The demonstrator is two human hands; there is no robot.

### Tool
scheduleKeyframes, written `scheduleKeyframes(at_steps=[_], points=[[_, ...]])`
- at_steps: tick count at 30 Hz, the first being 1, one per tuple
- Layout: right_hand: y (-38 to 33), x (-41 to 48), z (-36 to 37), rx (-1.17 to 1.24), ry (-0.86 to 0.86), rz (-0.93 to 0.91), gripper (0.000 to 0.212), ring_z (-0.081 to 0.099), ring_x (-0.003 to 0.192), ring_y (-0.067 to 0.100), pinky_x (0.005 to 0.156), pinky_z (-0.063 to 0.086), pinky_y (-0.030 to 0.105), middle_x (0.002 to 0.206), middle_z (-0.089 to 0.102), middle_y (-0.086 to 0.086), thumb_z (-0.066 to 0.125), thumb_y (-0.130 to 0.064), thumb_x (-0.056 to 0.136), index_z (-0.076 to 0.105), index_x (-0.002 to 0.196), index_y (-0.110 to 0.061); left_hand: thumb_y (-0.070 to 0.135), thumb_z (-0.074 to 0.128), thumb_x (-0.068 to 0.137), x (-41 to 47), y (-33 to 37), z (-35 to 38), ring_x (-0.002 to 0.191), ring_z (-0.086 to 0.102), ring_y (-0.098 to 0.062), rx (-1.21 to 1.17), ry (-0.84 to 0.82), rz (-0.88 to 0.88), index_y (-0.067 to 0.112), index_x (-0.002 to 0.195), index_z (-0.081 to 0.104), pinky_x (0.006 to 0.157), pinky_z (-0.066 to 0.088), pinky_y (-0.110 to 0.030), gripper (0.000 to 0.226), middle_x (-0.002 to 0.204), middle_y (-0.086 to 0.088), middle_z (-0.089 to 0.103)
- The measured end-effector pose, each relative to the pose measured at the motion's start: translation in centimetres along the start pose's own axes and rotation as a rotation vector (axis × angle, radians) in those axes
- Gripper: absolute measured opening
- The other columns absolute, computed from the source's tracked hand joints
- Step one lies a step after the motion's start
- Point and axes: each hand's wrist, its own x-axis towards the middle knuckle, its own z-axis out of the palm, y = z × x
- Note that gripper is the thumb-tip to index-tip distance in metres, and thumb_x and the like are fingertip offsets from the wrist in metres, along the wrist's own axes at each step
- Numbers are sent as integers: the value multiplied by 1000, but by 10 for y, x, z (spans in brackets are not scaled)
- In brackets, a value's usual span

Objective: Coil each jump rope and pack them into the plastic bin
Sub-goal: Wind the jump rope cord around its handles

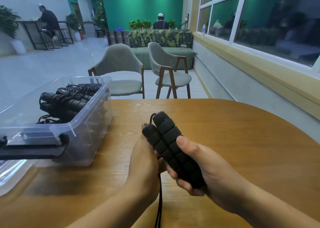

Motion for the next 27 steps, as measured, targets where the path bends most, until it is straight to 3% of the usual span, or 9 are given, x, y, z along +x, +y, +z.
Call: scheduleKeyframes(at_steps=[3,7,9,13,15,17,21,27], points=[[0,1,0,-118,121,-66,60,49,59,18,47,29,28,88,65,11,57,-64,97,63,126,-13,49,40,108,-4,-7,4,60,41,-31,39,-14,24,0,101,58,57,39,-43,52,70,-15,47],[-4,-4,-2,-334,205,-133,31,53,64,21,54,43,22,85,69,11,61,-59,96,63,118,-37,27,39,109,0,-11,0,54,34,-18,234,4,121,4,86,56,48,31,-29,36,59,-4,41],[-5,-6,-5,-417,245,-156,27,57,65,14,60,46,24,86,71,9,63,-61,97,63,118,-44,34,38,110,1,-12,-2,55,36,-17,311,-2,137,7,83,54,52,32,-33,42,60,0,42],[-5,-9,-11,-644,356,-213,27,63,69,8,69,54,40,88,73,-2,64,-66,96,62,119,-53,45,36,110,1,-17,-2,59,42,-15,476,-42,172,20,92,65,58,37,-39,42,63,4,47],[-5,-10,-14,-757,382,-222,26,64,72,11,69,54,31,89,71,-14,62,-66,96,60,119,-55,41,38,111,2,-17,-2,56,42,-12,576,-83,194,21,96,67,54,37,-34,39,62,5,51],[-6,-11,-15,-866,406,-221,28,63,72,10,62,48,22,85,67,-21,63,-65,95,59,120,-54,33,41,110,2,-15,-3,50,42,-6,681,-117,209,28,85,64,48,35,-22,34,57,9,53],[-8,-12,-21,-1069,439,-212,36,62,81,4,67,51,30,82,65,-19,61,-70,92,59,122,-51,28,48,106,1,-10,-3,51,52,0,894,-201,216,35,79,57,45,35,-14,29,58,8,58],[-15,-13,-31,-1249,427,-113,40,60,76,5,69,54,35,85,64,-18,59,-74,92,59,124,-50,32,50,105,5,-4,-7,52,49,-6,1201,-296,302,31,64,43,45,31,-21,41,54,6,47]])
